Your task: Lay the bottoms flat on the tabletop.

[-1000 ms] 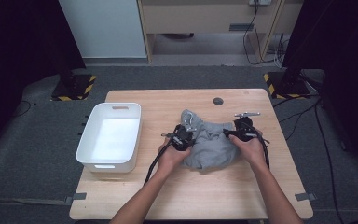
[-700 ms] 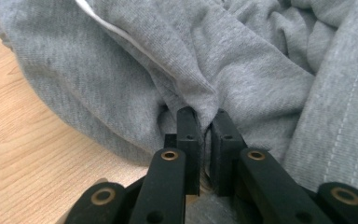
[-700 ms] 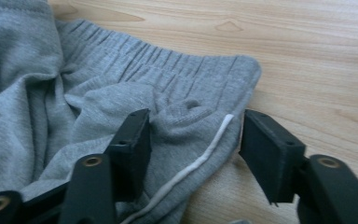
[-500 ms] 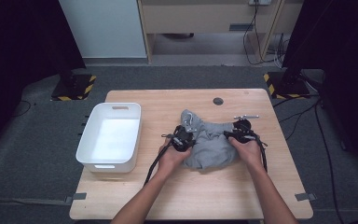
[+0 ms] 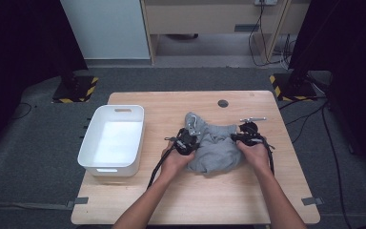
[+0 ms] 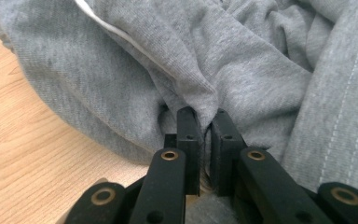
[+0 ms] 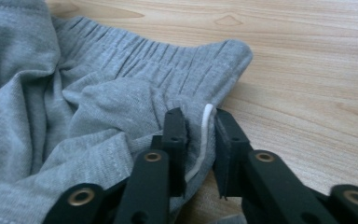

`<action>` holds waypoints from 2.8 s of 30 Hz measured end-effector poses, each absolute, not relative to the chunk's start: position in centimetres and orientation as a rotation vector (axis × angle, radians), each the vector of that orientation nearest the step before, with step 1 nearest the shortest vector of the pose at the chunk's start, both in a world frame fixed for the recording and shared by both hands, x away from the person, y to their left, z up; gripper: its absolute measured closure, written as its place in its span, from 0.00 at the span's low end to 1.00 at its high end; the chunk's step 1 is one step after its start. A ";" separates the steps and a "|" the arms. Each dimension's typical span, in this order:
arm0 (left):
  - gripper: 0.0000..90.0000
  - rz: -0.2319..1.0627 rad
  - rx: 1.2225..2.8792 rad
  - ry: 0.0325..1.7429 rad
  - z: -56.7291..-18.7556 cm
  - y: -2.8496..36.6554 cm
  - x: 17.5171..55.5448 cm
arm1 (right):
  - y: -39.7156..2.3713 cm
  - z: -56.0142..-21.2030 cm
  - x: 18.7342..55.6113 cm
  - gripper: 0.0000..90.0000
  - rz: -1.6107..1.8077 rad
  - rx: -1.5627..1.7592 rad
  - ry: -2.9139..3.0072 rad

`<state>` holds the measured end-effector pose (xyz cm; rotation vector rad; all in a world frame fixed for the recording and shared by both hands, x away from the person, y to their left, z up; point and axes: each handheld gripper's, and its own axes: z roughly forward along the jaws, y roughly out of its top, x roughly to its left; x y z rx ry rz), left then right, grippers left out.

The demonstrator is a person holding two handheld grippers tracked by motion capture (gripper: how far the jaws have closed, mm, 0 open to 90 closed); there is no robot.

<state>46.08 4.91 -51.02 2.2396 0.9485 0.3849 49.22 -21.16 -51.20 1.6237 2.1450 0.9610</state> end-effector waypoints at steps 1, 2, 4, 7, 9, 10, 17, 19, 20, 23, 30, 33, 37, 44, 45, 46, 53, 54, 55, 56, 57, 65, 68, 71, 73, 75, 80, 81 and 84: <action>0.93 0.386 2.236 0.950 -51.0 5.0 46.0 | -21.3 -51.1 49.2 0.90 0.966 1.614 2.143; 0.94 0.387 2.235 0.949 -51.0 5.1 46.0 | -21.4 -51.0 49.2 0.91 0.971 1.607 2.144; 0.94 0.389 2.236 0.945 -50.9 5.3 45.8 | -21.6 -50.6 49.1 0.93 0.971 1.589 2.149; 0.94 0.394 2.234 0.938 -50.9 5.6 45.7 | -21.8 -49.8 48.8 0.94 0.967 1.542 2.147; 0.94 0.394 2.234 0.936 -50.8 6.0 45.5 | -22.0 -49.2 48.7 0.94 0.947 1.505 2.149; 0.94 0.392 2.231 0.938 -50.8 6.2 45.5 | -22.1 -49.0 48.7 0.95 0.934 1.482 2.148; 0.94 0.384 2.235 0.959 -51.0 7.7 44.9 | -22.5 -47.8 48.8 0.95 0.889 1.458 2.131; 0.94 0.383 2.241 0.958 -51.1 8.0 44.8 | -22.7 -47.7 48.8 0.95 0.876 1.449 2.125; 0.94 0.381 2.245 0.956 -51.2 8.1 44.6 | -22.9 -47.6 48.8 0.95 0.876 1.454 2.122; 0.94 0.375 2.248 0.962 -51.4 8.4 44.3 | -23.1 -47.6 48.8 0.95 0.874 1.453 2.128; 0.79 0.411 2.216 0.980 -51.2 8.7 44.3 | -22.9 -47.6 48.6 0.94 0.882 1.432 2.137; 0.67 0.430 2.174 0.994 -50.9 9.1 44.3 | -22.9 -47.5 48.6 0.93 0.887 1.422 2.139; 0.66 0.432 2.134 0.996 -50.1 9.7 44.2 | -22.8 -47.5 48.6 0.93 0.880 1.416 2.142; 0.64 0.468 2.078 1.008 -48.3 9.9 45.3 | -22.5 -47.5 48.5 0.93 0.875 1.405 2.151; 0.65 0.474 2.071 1.016 -48.1 10.0 45.6 | -22.5 -47.5 48.5 0.93 0.874 1.402 2.152; 0.65 0.485 2.067 1.028 -48.0 10.1 46.0 | -22.4 -47.5 48.5 0.93 0.873 1.401 2.153; 0.71 0.452 1.989 1.109 -47.4 10.9 48.9 | -22.5 -47.5 48.5 0.93 0.877 1.395 2.158; 0.71 0.456 1.984 1.116 -47.4 10.9 49.2 | -22.6 -47.4 48.5 0.93 0.879 1.395 2.158; 0.71 0.460 1.983 1.121 -47.3 11.0 49.4 | -22.6 -47.4 48.4 0.92 0.883 1.396 2.158; 0.71 0.455 1.985 1.125 -47.3 11.0 49.7 | -22.6 -47.3 48.4 0.92 0.884 1.395 2.160; 0.72 0.460 1.988 1.124 -47.2 11.0 49.9 | -22.6 -47.3 48.4 0.92 0.883 1.393 2.160; 0.76 0.460 1.995 1.163 -47.9 11.0 51.1 | -22.3 -47.0 48.3 0.92 0.880 1.374 2.166; 0.77 0.437 1.999 1.157 -48.2 10.8 51.3 | -22.3 -47.0 48.3 0.92 0.879 1.370 2.169; 0.77 0.441 2.024 1.151 -48.7 10.5 51.4 | -22.3 -47.0 48.3 0.92 0.879 1.372 2.172; 0.77 0.432 2.030 1.165 -49.1 10.4 51.5 | -22.3 -47.0 48.3 0.92 0.880 1.370 2.172; 0.77 0.417 2.033 1.166 -49.4 10.2 51.5 | -22.3 -47.0 48.3 0.92 0.886 1.372 2.172; 0.72 0.395 2.063 1.148 -50.2 9.6 51.2 | -22.3 -47.0 48.3 0.91 0.892 1.370 2.179; 0.70 0.399 2.069 1.151 -50.4 9.5 51.2 | -22.3 -47.1 48.3 0.91 0.891 1.370 2.180; 0.63 0.400 2.079 1.159 -50.9 9.3 51.2 | -22.3 -47.1 48.3 0.91 0.892 1.369 2.183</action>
